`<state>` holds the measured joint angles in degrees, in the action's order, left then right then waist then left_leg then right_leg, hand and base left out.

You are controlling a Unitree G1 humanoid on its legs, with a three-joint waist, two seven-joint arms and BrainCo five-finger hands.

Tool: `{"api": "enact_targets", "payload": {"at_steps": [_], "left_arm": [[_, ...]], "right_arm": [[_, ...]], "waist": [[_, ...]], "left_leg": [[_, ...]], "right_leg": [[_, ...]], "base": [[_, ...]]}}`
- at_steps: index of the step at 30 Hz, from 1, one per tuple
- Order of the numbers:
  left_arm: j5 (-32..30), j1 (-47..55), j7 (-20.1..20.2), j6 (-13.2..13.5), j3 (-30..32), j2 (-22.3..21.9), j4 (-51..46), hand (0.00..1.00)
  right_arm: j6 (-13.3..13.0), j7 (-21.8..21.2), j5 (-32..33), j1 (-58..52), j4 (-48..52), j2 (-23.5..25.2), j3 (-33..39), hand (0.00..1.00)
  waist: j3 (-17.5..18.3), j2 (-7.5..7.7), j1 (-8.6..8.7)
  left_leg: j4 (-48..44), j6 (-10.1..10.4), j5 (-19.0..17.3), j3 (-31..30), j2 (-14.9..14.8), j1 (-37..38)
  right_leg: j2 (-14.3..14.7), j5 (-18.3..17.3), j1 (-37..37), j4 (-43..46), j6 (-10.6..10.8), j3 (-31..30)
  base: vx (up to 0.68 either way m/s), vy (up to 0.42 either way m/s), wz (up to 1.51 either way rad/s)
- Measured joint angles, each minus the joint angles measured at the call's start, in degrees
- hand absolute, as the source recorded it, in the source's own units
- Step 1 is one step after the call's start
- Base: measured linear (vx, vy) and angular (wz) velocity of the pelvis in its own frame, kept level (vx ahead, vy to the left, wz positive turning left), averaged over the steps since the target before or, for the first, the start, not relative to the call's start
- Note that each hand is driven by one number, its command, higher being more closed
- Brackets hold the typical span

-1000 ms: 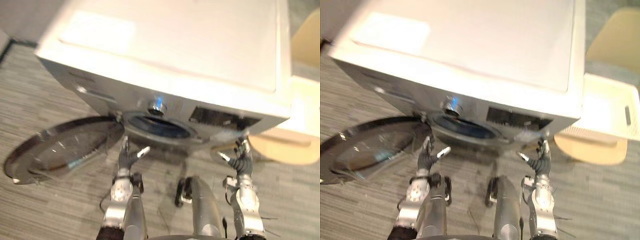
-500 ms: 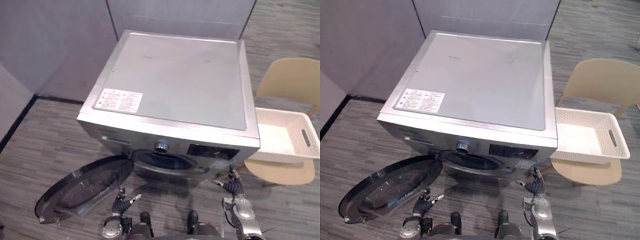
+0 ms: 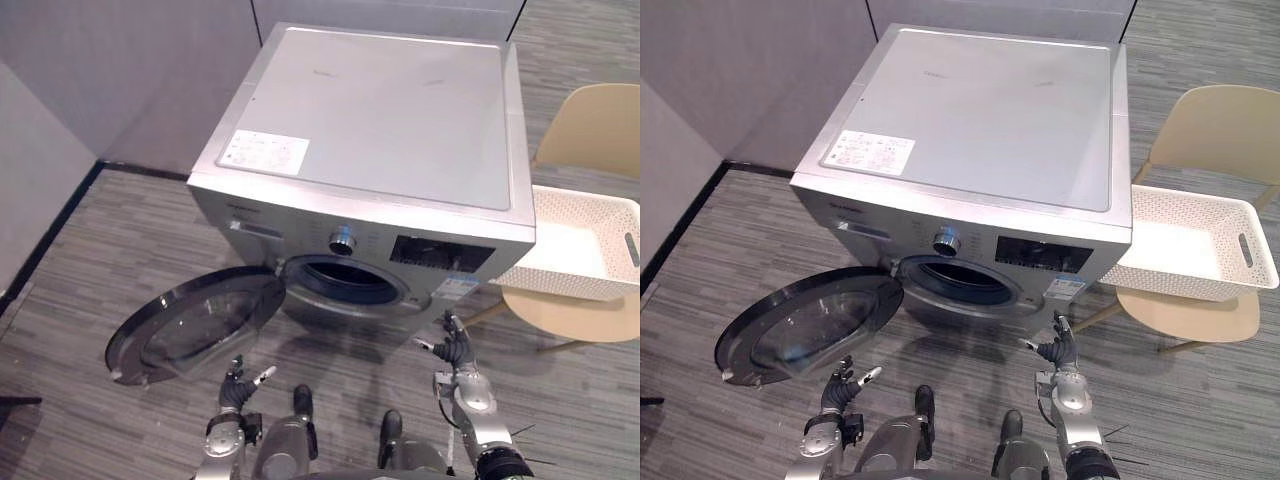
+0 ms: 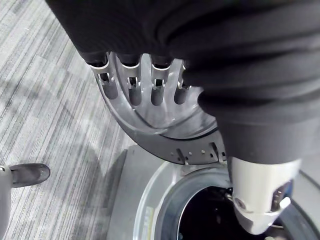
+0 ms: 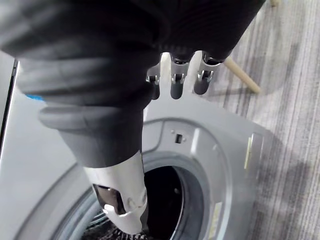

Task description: Pick up the laundry basket with both hands and put the clothes into the washing machine.

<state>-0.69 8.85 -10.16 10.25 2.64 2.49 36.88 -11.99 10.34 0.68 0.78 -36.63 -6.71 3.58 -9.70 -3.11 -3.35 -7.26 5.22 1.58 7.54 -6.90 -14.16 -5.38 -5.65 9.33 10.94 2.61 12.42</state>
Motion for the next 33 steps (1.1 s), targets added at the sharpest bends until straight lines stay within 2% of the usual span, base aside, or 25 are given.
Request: {"api": "enact_targets", "payload": {"at_steps": [1, 2, 3, 4, 5, 6, 7, 8, 9, 14, 17, 21, 24, 27, 31, 32, 33], "left_arm": [[0.0, 0.3, 0.0, 0.0, -0.9, 0.5, -2.3, 0.0], [0.0, 0.3, 0.0, 0.1, -0.9, 0.5, -3.6, 0.0], [0.0, 0.8, 0.0, 0.1, -0.9, 0.5, -3.9, 0.0], [0.0, 1.6, 0.1, 0.1, -1.0, 0.4, -4.1, 0.0], [0.0, 2.2, 0.0, 0.2, -1.0, -0.1, -4.1, 0.0], [0.0, 2.5, 0.0, 0.2, -1.1, -0.4, -4.1, 0.0], [-0.1, 2.6, -0.1, 0.2, -1.1, -0.4, -4.1, 0.0], [-0.1, 1.7, -0.3, 0.2, -1.0, 0.4, -4.2, 0.0], [-0.2, 1.2, -0.4, 0.2, -1.1, 0.8, -4.4, 0.0], [-2.3, 1.8, -1.2, 0.2, -1.2, 1.8, -12.0, 0.0], [-4.4, 1.6, -1.2, 0.4, 0.1, 4.0, -22.1, 0.0], [-8.7, -0.4, -1.7, 2.9, 2.7, 7.1, -28.9, 0.0], [-11.0, -5.0, -4.4, 3.5, 7.2, 9.9, -29.0, 0.0], [-12.0, -8.6, -7.1, 3.4, 12.7, 15.0, -28.4, 0.0], [-12.7, -13.6, -9.3, 2.2, 18.5, 23.1, -19.7, 0.0], [-12.7, -14.8, -9.8, 1.6, 19.3, 25.0, -17.1, 0.0], [-12.7, -16.7, -10.1, 0.8, 20.3, 28.5, -13.5, 0.0]], "right_arm": [[0.0, 0.1, 0.0, -0.6, 0.8, 0.3, 0.3, 0.0], [0.0, 0.3, 0.1, -1.2, 2.2, 0.9, 0.6, 0.0], [0.0, 0.7, 0.1, -1.2, 2.8, 0.8, 0.5, 0.0], [0.0, 0.8, 0.3, -1.9, 3.3, 0.7, 0.5, 0.0], [0.0, 1.0, 0.6, -3.0, 3.7, 0.5, 1.1, 0.0], [0.0, 1.2, 0.9, -3.7, 3.8, 0.4, 1.5, 0.0], [0.0, 1.2, 1.0, -4.1, 3.7, 0.3, 2.5, 0.0], [0.1, 1.3, 1.0, -4.4, 3.9, 1.4, 3.0, 0.0], [0.1, 1.2, 1.0, -4.9, 4.1, 2.0, 3.2, 0.0], [0.1, 0.9, 1.0, -6.2, 4.1, 2.0, 3.7, 0.0], [0.1, 0.5, 1.0, -6.9, 4.1, 2.0, 4.4, 0.0], [0.0, -0.6, 1.0, -8.7, 4.0, 1.7, 5.0, 0.0], [-0.1, -1.7, 0.9, -10.3, 3.6, 1.7, 4.9, 0.0], [-0.1, -2.8, 0.9, -11.1, 3.6, 1.6, 4.8, 0.0], [-0.1, -3.2, 0.8, -11.1, 3.7, 1.2, 4.5, 0.0], [-0.1, -3.3, 0.8, -11.1, 3.7, 1.1, 4.3, 0.0], [-0.1, -3.6, 0.8, -11.0, 3.8, 1.1, 4.0, 0.0]], "waist": [[-0.4, 1.6, 0.15], [-0.8, 2.59, 0.68], [-0.9, 2.75, 0.91], [-0.8, 2.58, 1.28], [-0.3, 1.31, 1.39], [0.8, -0.53, 1.62], [1.3, -1.28, 1.98], [1.3, 0.01, 2.57], [1.4, 0.63, 2.6], [1.8, 1.14, 2.56], [2.0, 1.43, 2.59], [2.8, 1.69, 2.8], [3.6, 2.06, 3.4], [4.2, 2.83, 3.86], [4.0, 3.53, 3.02], [3.8, 3.95, 2.48], [3.5, 5.1, 2.41]], "left_leg": [[-0.1, 0.5, -2.3, 0.6, 1.1, -0.2], [-9.1, -2.5, -3.9, 0.2, 1.8, -2.8], [-13.6, -3.1, -4.8, 0.1, 1.8, -3.4], [-20.6, -2.5, -6.9, -0.7, 0.9, -2.8], [-20.8, -0.9, -9.7, -2.0, -0.1, -0.1], [-16.0, -0.1, -11.9, -3.1, -0.1, 2.9], [-10.9, -1.7, -13.5, -3.0, -0.1, 5.0], [-7.2, -2.0, -11.5, -2.7, 1.5, 5.6], [-5.6, -2.8, -10.8, -2.7, 2.6, 6.1], [-4.5, -3.8, -10.1, -3.1, 5.6, 7.7], [-3.5, -4.4, -9.7, -3.3, 6.1, 7.9], [-2.8, -4.4, -9.7, -3.7, 6.2, 8.4], [-2.3, -4.3, -9.6, -5.1, 5.9, 9.0], [-0.1, -3.9, -8.5, -5.3, 5.7, 9.4], [1.4, -3.6, -7.9, -4.4, 5.2, 9.8], [1.4, -3.6, -7.9, -4.0, 4.9, 9.8], [1.3, -3.4, -7.7, -4.0, 4.7, 8.8]], "right_leg": [[-1.5, 0.6, 0.6, -0.8, -0.9, 0.8], [-3.3, 1.4, 1.1, -0.7, -1.1, 1.0], [-3.8, 1.9, 1.2, -0.8, -1.0, 1.0], [-4.0, 2.5, 1.2, -1.0, -0.5, 1.0], [-3.3, 2.9, 0.9, -1.2, 0.2, 0.7], [-2.6, 3.3, 0.9, -1.6, 1.0, 0.6], [-2.3, 4.0, 0.8, -2.8, 1.9, 0.9], [-3.1, 5.9, 0.4, -4.6, 2.6, 1.0], [-3.9, 7.3, 0.1, -5.9, 3.3, 1.3], [-6.2, 9.5, -2.8, -9.5, 4.8, 1.6], [-6.4, 10.4, -3.3, -11.0, 4.7, 1.8], [-5.8, 10.8, -4.2, -12.5, 4.6, 2.3], [-5.2, 10.9, -6.0, -13.9, 4.5, 3.7], [-4.7, 11.4, -6.1, -15.3, 3.8, 4.2], [-4.1, 12.1, -5.9, -16.3, 3.4, 3.4], [-3.8, 12.3, -5.6, -16.3, 3.0, 3.1], [-3.5, 12.6, -4.7, -16.5, 2.7, 3.1]], "base": [[-0.15, 0.02, 0.33], [-0.12, 0.029, 0.26], [-0.11, 0.036, 0.07], [-0.11, 0.087, -0.11], [-0.1, 0.15, -0.13], [-0.05, 0.207, -0.1], [-0.03, 0.203, 0.12], [-0.02, 0.154, 0.18], [-0.02, 0.102, 0.23], [0.0, 0.121, 0.1], [0.01, 0.014, 0.02], [0.04, -0.016, 0.04], [0.06, -0.047, 0.16], [0.02, -0.042, 0.03], [-0.01, -0.03, -0.11], [-0.05, -0.041, -0.18], [-0.06, -0.043, -0.11]]}}
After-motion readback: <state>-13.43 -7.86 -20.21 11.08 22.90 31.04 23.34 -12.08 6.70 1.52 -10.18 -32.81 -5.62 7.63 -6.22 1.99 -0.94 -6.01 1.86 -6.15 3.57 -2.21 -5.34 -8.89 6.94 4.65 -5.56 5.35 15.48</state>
